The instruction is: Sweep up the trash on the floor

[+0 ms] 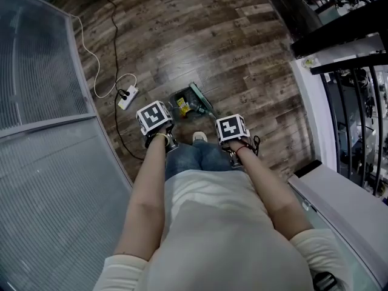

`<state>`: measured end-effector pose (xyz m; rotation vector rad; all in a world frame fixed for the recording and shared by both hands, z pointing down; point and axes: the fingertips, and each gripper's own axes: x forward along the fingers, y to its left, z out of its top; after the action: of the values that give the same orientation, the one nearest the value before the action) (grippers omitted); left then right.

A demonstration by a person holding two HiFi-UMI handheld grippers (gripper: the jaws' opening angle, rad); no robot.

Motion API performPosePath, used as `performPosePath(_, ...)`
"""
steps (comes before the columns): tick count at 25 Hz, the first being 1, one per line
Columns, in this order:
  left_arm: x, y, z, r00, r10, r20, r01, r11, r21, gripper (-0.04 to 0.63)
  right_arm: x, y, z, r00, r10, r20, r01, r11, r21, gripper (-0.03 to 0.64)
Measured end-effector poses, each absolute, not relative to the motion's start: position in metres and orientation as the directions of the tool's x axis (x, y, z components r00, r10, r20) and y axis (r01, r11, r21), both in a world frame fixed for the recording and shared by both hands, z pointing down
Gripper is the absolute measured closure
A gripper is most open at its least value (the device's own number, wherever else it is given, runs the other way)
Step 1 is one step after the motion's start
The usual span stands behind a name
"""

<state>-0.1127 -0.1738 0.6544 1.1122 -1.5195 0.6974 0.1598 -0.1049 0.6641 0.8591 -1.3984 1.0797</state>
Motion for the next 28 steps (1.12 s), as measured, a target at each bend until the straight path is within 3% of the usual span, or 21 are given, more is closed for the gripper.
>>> performPosePath(18,-0.122,-0.169,0.651,-0.014,-0.268,0.963,-0.913,0.397,0.097,0.505,0.179,-0.125,0.628,-0.268,-0.024,0.963,-0.949,0.178,-0.259,0.515)
performPosePath(28,-0.123,-0.168,0.652,-0.016,-0.267,0.963,-0.914,0.395,0.094,0.505,0.235,-0.120,0.631,-0.169,-0.086,0.982,-0.983,0.089,-0.162,0.515)
